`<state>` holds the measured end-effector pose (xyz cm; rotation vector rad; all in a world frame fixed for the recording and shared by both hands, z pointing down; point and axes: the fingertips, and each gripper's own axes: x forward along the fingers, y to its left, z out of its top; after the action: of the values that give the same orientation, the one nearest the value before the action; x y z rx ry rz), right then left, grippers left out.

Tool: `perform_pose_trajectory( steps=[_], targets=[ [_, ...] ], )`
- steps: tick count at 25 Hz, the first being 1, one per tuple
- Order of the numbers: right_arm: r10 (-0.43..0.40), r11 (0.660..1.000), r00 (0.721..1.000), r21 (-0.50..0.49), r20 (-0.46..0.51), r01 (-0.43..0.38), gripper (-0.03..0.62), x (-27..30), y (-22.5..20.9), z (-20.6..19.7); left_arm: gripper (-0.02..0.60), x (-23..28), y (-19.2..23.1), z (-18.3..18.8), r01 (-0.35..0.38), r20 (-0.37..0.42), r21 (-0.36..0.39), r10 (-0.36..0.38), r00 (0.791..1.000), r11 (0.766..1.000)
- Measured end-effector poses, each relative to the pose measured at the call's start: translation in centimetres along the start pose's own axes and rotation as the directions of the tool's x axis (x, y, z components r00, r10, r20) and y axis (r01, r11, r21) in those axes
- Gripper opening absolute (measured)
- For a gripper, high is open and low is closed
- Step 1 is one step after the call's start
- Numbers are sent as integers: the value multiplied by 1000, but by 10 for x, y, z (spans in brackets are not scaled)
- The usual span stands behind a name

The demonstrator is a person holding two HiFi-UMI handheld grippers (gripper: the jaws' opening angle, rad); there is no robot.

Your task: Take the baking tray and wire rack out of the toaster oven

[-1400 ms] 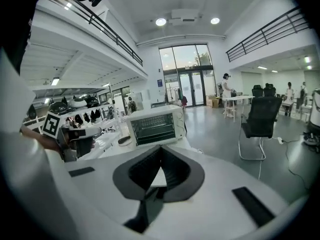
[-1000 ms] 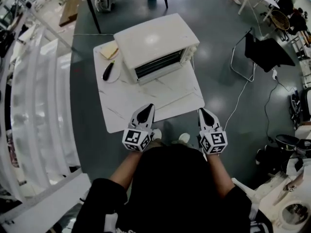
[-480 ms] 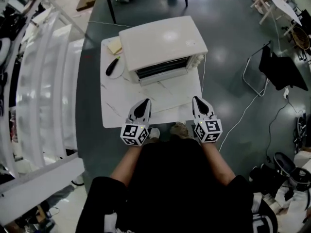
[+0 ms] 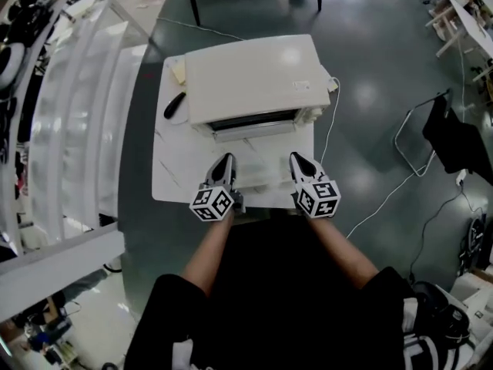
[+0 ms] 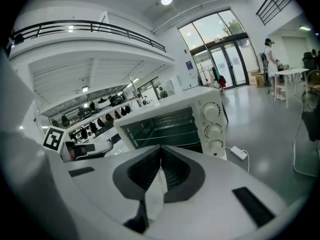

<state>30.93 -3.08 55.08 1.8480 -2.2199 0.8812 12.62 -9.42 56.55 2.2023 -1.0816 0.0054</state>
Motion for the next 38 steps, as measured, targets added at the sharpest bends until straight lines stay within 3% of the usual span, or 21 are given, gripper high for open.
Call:
perform_pose_trajectory(
  steps=[4, 8, 13, 15, 16, 18, 23, 28, 31, 35, 36, 38],
  targets=[
    [58, 994, 998, 98, -28, -55, 23, 37, -14, -17, 21, 30, 12, -7, -16, 20, -57, 18, 1000, 998],
    [47, 980, 998, 196, -30, -40, 23, 72, -37, -31, 21, 54, 28, -12, -12, 36, -132, 17, 999, 991],
    [35, 923, 999, 382, 19, -40, 26, 108, -47, -28, 21, 72, 54, -18, -7, 52, -242, 20, 998, 970],
    [48, 899, 998, 434, 32, -57, 53, 125, -48, -27, 25, 81, 67, -22, -17, 62, -301, 37, 997, 953],
    [54, 889, 998, 453, 44, -69, 102, 133, -48, -25, 35, 86, 73, -23, -15, 69, -336, 40, 997, 942],
    [50, 867, 996, 492, 70, -78, 124, 143, -50, -23, 135, 92, 80, -26, -1, 86, -423, 41, 995, 906],
    [-20, 779, 997, 626, 80, -35, 133, 169, -71, -32, 162, 114, 100, -31, 9, 113, -547, 63, 992, 837],
    [-61, 699, 995, 715, 85, -18, 149, 194, -89, -39, 169, 141, 115, -39, 1, 103, -677, 93, 990, 736],
    [-67, 632, 991, 773, 119, -50, 160, 204, -95, -40, 169, 152, 120, -41, -9, 91, -693, 99, 991, 721],
    [-68, 583, 983, 806, 173, -101, 160, 217, -103, -31, 169, 165, 129, -37, 13, 129, -722, 116, 985, 692],
    [-70, 571, 982, 814, 178, -106, 160, 220, -104, -29, 169, 168, 131, -34, 19, 143, -720, 121, 982, 694],
    [-72, 553, 982, 826, 176, -107, 136, 226, -105, -28, 161, 172, 136, -29, 14, 155, -692, 129, 979, 722]
  ],
)
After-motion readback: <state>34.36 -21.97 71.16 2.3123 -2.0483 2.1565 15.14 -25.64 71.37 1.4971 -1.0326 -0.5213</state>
